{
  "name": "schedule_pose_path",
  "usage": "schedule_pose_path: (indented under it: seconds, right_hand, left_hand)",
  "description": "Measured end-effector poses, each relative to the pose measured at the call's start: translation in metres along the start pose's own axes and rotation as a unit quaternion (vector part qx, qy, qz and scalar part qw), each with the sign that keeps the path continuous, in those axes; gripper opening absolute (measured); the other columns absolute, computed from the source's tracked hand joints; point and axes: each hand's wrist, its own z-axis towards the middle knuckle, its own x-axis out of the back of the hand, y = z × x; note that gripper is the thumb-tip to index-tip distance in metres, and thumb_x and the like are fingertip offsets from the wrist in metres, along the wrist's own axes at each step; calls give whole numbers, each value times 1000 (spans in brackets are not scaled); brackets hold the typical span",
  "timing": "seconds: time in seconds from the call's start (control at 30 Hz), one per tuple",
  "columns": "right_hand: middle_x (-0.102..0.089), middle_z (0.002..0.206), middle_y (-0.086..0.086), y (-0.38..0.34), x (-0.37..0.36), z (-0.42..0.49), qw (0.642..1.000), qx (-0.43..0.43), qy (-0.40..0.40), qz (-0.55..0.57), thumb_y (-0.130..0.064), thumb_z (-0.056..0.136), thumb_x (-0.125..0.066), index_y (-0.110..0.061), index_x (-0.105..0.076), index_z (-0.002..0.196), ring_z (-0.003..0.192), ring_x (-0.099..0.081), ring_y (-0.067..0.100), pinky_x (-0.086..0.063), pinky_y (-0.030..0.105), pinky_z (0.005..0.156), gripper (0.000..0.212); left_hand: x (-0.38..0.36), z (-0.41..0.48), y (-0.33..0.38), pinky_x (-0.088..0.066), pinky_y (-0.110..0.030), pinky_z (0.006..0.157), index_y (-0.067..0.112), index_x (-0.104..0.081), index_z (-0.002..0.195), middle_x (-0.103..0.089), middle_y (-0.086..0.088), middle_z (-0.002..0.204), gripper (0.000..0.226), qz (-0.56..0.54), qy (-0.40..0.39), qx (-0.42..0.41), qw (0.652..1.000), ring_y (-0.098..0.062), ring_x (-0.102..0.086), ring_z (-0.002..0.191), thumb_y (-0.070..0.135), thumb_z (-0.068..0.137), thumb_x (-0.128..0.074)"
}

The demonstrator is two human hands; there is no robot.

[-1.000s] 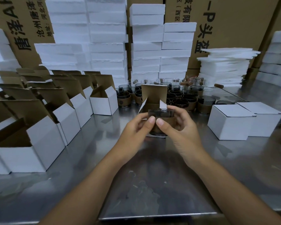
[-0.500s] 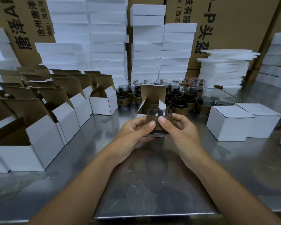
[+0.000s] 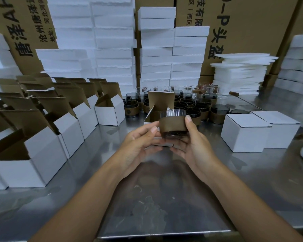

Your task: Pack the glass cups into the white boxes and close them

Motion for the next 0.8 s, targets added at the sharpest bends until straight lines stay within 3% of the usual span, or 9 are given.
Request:
schedule_pose_path:
  seconds: [0.2,0.4,0.53,0.6,0.67,0.8]
  right_hand:
    - [-75,93,4,-1,1,0,1000,-2,10,23,-56,90,-39,-23,-69,93,85,-71,16,-48,33,82,44]
    - [-73,96,5,-1,-3,-5,999,42,18,-1,-58,62,-60,-14,-63,108,86,-71,17,-51,24,71,64]
    - [-73,99,7,1,-4,-7,997,77,13,-30,-57,53,-68,-10,-66,107,92,-68,18,-52,28,82,72]
    - [-74,94,3,1,-5,-8,994,98,1,-54,-54,53,-71,-12,-68,101,89,-68,15,-52,28,84,64]
    - [-74,87,-2,2,-5,-8,991,117,1,-68,-49,51,-74,-13,-67,97,84,-68,8,-52,21,77,59]
    - [-72,82,-11,3,-5,-7,988,135,1,-72,-45,56,-71,-12,-63,105,78,-66,-3,-47,10,66,60]
  left_hand:
    - [0,0,0,-55,-26,76,21,-62,117,-71,-3,98,43,-7,-14,4,1000,-16,-68,89,34,76,-61]
    - [-2,-2,2,-52,-25,75,20,-62,121,-70,-5,107,53,28,-25,21,999,-16,-66,94,47,76,-66]
    - [-4,-1,0,-53,-29,80,22,-70,110,-70,-9,108,61,19,-35,25,999,-22,-66,98,62,64,-73]
    - [-3,-1,-1,-53,-30,82,18,-68,111,-70,-12,109,59,23,-36,27,999,-23,-66,102,57,68,-73]
    - [-3,0,-2,-54,-30,82,11,-64,114,-69,-14,111,57,30,-28,28,999,-24,-65,105,50,74,-70]
    - [-3,1,-3,-53,-28,85,5,-59,117,-68,-16,111,61,10,-18,25,999,-25,-65,104,46,72,-62]
